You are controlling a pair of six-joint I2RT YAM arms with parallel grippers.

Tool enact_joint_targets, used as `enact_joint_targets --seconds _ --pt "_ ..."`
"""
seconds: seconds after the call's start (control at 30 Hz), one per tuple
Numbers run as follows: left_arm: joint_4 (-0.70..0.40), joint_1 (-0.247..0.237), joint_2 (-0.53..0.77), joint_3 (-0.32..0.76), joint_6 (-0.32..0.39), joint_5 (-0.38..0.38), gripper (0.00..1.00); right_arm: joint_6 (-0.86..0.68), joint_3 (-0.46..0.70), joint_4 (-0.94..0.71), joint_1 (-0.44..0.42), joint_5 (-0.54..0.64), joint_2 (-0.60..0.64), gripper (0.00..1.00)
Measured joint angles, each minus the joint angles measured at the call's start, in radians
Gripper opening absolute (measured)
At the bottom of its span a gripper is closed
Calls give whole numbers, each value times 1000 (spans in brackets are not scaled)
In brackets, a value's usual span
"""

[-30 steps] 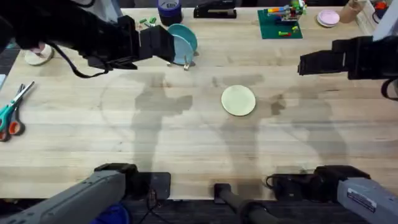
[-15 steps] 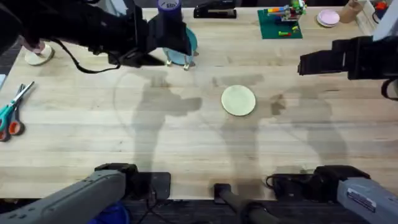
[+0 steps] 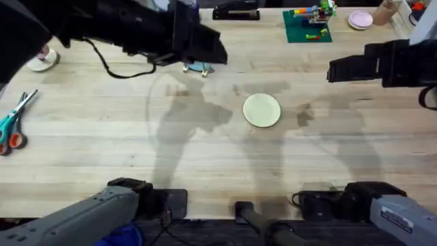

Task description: Pick up the plates from the table one by one and place each into a slot on the dish rack.

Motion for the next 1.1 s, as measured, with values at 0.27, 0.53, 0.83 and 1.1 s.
enact_joint_targets --seconds 0.27,0.53,0.83,1.1 --pt "122 -52 0 -1 -112 5 42 0 0 0 0 0 0 995" --pt "354 -149 0 -112 -275 5 42 0 0 0 0 0 0 994" --pt "459 -211 0 -274 -382 -37 41 0 1 0 0 0 0 994" --pt "582 -216 0 -414 -412 -62 41 0 1 0 0 0 0 995"
